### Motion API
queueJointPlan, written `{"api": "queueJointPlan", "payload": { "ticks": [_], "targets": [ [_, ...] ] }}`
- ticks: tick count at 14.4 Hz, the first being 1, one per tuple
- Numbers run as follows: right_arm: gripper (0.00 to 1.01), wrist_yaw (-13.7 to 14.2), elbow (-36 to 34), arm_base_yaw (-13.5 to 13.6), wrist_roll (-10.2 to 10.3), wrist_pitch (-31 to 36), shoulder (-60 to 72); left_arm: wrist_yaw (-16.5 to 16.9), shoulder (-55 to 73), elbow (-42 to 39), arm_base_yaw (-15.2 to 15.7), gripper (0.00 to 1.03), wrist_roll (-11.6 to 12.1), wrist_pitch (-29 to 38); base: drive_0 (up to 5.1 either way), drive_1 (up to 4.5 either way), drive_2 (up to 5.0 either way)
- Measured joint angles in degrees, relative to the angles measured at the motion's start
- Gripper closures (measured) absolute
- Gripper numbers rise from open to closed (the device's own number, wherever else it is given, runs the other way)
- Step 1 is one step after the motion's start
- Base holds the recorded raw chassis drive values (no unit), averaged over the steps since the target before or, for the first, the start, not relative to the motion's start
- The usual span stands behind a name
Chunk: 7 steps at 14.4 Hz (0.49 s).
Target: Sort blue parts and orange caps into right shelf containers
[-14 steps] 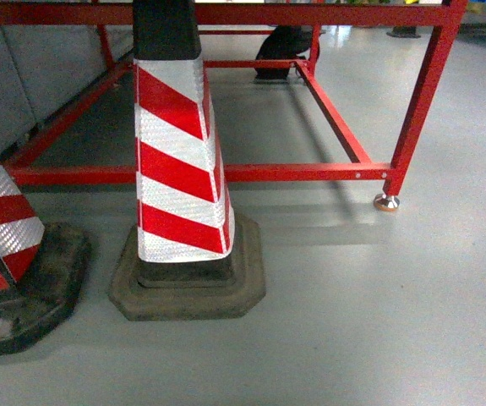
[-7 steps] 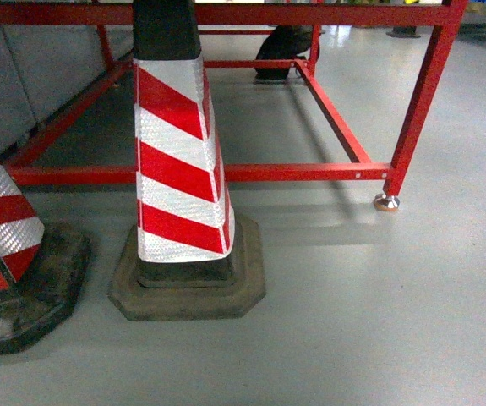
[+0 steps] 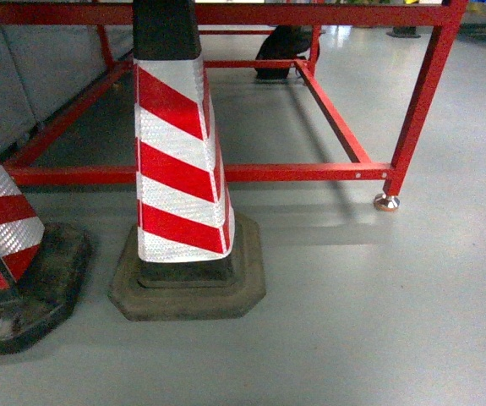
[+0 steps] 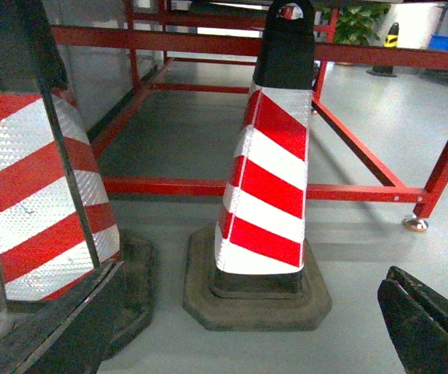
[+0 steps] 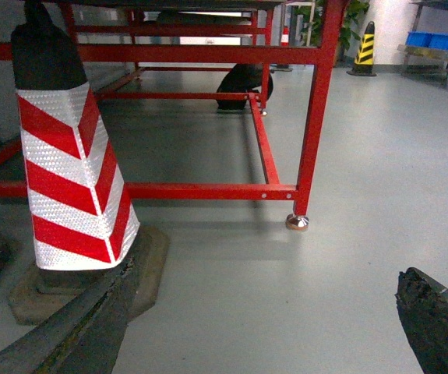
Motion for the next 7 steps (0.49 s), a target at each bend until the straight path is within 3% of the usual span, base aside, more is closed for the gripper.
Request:
{"api": "queueJointPlan", "payload": {
  "ticks": [7],
  "targets": [
    [0.03, 0.0, 0.0, 0.0, 0.0, -0.1, 0.0, 0.0, 0.0, 0.0, 0.0, 0.05, 0.0, -0.2, 0.0, 0.0, 0.0]
  ]
}}
